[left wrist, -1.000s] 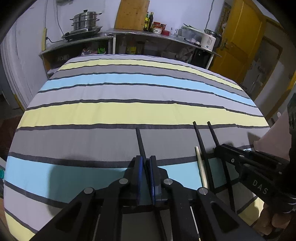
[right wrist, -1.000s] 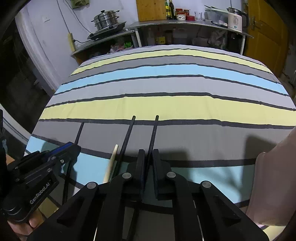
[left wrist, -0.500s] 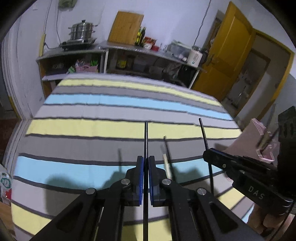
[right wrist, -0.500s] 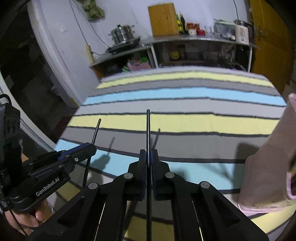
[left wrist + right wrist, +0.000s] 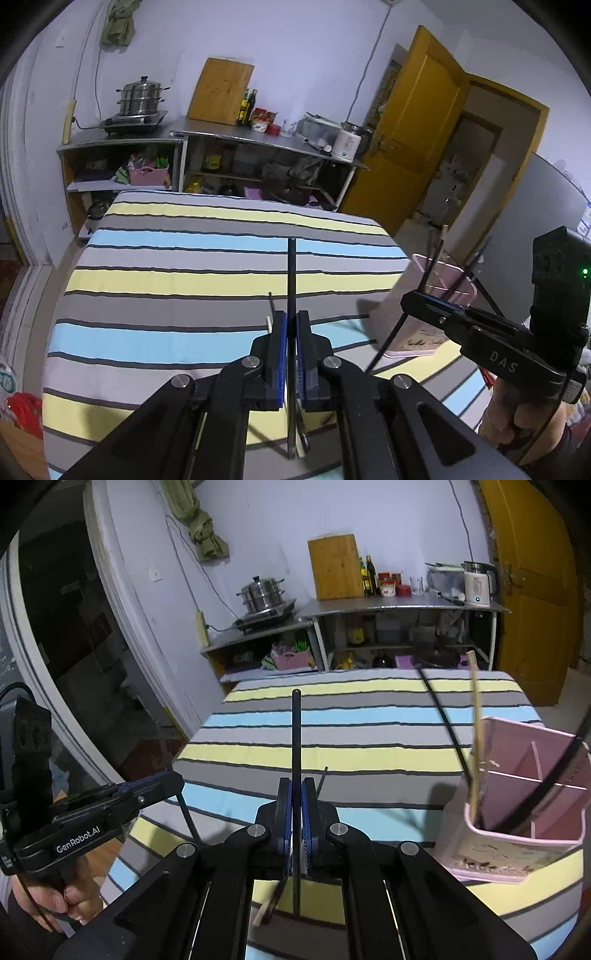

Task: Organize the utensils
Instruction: 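Lift both black chopsticks upright and carry them over the pink holder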

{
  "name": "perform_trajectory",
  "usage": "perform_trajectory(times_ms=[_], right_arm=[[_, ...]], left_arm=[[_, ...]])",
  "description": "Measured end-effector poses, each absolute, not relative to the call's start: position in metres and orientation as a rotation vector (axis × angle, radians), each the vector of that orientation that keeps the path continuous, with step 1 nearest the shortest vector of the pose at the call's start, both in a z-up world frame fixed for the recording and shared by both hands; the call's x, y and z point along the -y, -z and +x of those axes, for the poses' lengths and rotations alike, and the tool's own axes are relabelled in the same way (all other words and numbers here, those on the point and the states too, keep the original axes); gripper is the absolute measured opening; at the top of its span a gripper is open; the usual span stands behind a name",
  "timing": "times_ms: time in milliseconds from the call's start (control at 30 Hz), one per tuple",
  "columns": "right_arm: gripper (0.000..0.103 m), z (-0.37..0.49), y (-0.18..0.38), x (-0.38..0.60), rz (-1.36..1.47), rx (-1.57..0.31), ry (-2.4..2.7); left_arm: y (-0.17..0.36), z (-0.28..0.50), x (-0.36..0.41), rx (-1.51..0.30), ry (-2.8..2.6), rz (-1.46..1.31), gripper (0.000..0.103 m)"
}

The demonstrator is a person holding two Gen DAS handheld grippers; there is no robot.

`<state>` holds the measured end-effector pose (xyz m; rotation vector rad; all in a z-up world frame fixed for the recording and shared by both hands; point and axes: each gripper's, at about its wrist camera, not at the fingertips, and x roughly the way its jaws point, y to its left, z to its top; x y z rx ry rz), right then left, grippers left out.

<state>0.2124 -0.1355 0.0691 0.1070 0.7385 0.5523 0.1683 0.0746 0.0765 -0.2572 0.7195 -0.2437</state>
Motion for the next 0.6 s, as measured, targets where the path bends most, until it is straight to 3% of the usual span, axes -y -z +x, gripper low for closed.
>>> perform_trajectory(times_ms=[600], right_arm=[[0.005, 0.178, -0.092, 0.191, 0.173, -0.674, -0.516]], left_arm=[[-0.109, 0.141, -0.034, -0.692, 0.336, -0.209, 0.004]])
